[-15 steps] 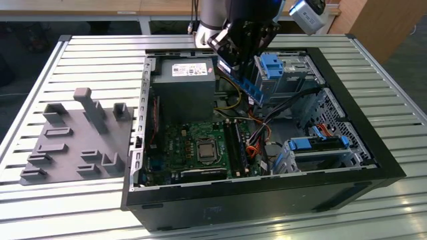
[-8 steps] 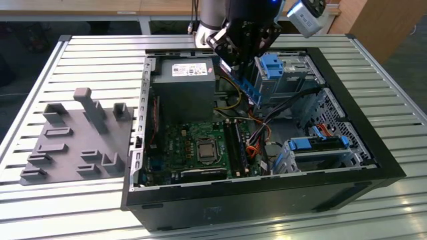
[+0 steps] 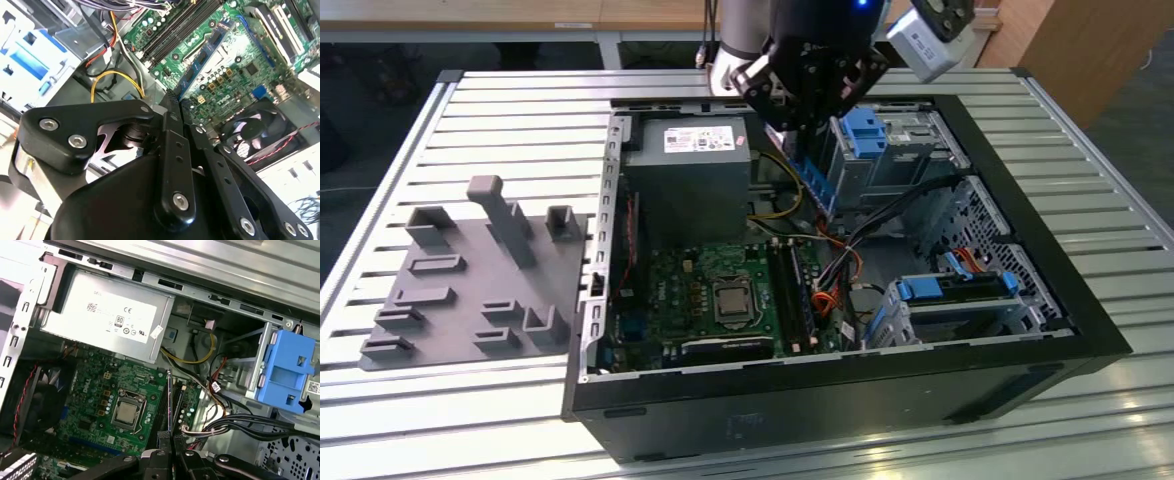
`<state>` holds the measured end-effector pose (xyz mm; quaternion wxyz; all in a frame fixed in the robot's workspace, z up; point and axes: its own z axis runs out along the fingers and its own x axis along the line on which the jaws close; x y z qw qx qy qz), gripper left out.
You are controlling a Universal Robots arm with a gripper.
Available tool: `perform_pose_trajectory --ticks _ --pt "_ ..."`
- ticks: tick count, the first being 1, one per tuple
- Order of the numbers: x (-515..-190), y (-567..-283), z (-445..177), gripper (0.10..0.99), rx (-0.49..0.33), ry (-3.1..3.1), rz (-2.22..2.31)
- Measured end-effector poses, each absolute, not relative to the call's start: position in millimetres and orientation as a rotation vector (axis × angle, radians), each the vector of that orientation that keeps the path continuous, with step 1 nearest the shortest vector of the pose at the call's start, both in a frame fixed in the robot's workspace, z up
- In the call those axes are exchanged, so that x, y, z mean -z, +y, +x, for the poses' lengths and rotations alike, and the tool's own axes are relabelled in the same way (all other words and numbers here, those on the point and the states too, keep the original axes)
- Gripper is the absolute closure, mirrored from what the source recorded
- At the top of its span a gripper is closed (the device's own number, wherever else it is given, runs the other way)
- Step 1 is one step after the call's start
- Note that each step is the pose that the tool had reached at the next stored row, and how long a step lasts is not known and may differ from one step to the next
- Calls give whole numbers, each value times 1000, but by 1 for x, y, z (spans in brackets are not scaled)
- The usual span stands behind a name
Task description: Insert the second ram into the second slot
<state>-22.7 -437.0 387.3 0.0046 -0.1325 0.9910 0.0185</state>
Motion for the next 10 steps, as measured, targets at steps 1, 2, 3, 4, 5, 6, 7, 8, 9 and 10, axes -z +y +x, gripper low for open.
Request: perform_pose_trajectory --ticks 1,2,3,4,5,6,7,8,9,10 --pt "-387 -437 -23 953 -58 3107 -394" --pt "-387 -437 -23 953 -58 3109 -374" --pt "-387 -437 -23 953 -58 3111 -354" --pt "-387 -437 -23 953 -58 3113 -334" --pt "-387 -437 -23 953 -57 3115 -313" --pt "-387 -437 -23 953 -57 3117 -292" --pt "-387 -437 -23 953 -57 3119 -270" --pt "-387 -437 -23 953 -57 3120 -250" --pt "-386 -437 -23 953 -57 3121 -233" --pt "-386 -437 -23 953 -57 3122 -217"
